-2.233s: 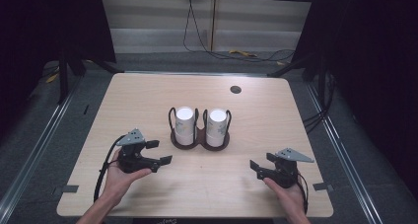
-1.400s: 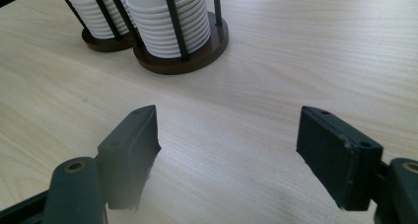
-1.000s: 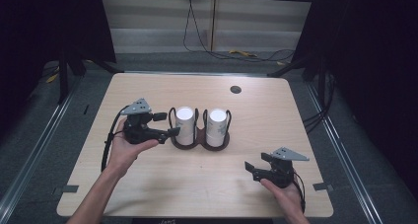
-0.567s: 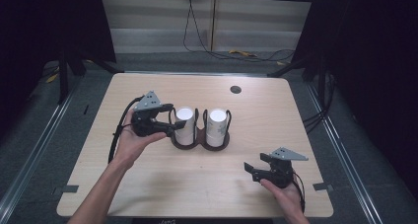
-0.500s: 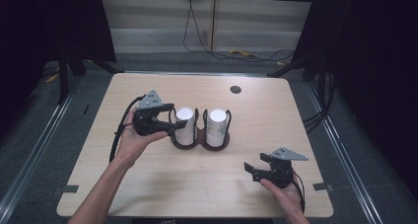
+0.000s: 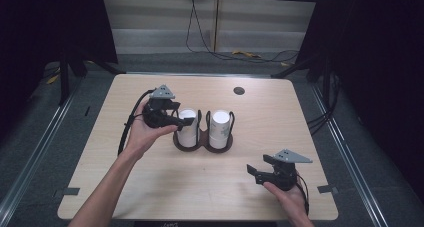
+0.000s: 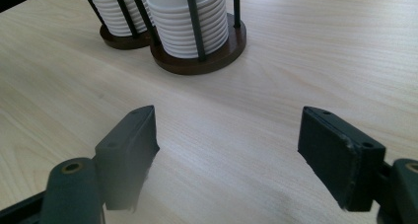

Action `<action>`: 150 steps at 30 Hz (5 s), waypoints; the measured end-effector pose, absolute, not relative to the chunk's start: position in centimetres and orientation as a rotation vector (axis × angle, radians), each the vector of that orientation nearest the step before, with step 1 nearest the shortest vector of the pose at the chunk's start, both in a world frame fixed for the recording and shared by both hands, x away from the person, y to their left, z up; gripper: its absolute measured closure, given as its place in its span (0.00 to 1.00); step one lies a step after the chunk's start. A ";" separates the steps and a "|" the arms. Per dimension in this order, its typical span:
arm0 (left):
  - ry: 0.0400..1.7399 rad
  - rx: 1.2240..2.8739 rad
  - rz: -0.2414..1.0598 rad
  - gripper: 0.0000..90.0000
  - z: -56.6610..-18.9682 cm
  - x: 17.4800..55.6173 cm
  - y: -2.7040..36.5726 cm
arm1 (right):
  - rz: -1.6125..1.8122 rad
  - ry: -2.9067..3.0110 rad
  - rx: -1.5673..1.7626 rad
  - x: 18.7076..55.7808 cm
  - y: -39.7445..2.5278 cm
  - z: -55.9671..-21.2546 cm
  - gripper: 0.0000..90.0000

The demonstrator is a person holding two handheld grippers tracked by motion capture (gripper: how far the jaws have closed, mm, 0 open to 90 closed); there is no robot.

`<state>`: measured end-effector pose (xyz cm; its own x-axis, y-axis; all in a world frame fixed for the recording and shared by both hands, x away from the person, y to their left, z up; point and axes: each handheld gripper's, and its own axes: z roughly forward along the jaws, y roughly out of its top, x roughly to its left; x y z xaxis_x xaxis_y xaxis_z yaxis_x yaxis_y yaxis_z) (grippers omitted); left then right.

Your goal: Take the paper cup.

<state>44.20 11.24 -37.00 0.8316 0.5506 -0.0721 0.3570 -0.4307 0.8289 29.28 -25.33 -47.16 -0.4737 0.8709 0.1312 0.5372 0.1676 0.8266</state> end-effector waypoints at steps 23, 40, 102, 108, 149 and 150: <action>0.628 2.165 0.250 0.35 -38.4 46.1 10.2 | 1.226 2.088 1.344 29.2 -25.2 -47.2 0.23; 0.647 2.231 0.243 0.34 -38.6 46.6 9.2 | 1.229 2.096 1.335 29.2 -25.1 -47.2 0.24; 0.623 2.397 0.271 0.34 -38.2 46.7 8.4 | 1.240 2.100 1.316 29.2 -25.0 -47.1 0.24; 0.614 2.456 0.270 0.32 -38.4 46.8 7.9 | 1.240 2.102 1.314 29.1 -25.1 -47.1 0.24; 0.637 2.272 0.255 0.40 -36.4 46.5 9.7 | 1.251 2.105 1.341 29.2 -25.2 -47.1 0.25; 0.635 2.267 0.256 0.40 -36.3 46.4 9.8 | 1.252 2.104 1.342 29.2 -25.2 -47.1 0.25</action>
<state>46.44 9.76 -36.32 0.8567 0.5157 -0.0100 0.3650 -0.5924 0.7182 29.24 -25.18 -47.11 -0.4915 0.8561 0.1596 0.5489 0.1623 0.8200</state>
